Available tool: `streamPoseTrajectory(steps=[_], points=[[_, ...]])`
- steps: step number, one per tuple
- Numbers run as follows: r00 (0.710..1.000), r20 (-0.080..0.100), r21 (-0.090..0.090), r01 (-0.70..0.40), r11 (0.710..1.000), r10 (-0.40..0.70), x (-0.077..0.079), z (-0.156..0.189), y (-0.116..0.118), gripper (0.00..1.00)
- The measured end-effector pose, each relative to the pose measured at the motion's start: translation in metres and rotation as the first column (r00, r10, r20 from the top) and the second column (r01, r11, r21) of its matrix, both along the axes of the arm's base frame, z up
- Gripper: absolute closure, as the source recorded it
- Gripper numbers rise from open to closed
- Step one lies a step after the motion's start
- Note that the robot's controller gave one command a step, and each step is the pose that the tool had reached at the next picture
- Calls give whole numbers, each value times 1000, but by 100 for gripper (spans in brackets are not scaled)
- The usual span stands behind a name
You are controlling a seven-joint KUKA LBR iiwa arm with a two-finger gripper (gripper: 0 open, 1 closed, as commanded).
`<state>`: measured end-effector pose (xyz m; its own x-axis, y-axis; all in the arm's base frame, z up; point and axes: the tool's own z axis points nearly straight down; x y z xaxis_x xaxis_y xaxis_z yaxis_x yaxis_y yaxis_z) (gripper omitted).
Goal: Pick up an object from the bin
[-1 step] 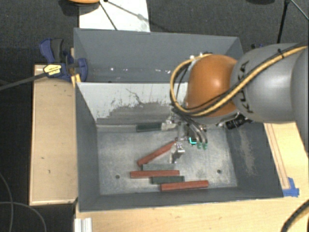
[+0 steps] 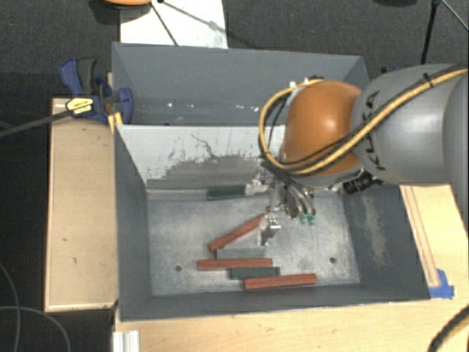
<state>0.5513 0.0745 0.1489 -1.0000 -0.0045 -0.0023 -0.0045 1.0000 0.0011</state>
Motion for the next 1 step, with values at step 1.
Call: streamPoseTrajectory(steps=[1], points=[[997,4,0,-77,997,77,10,-55,16,0]])
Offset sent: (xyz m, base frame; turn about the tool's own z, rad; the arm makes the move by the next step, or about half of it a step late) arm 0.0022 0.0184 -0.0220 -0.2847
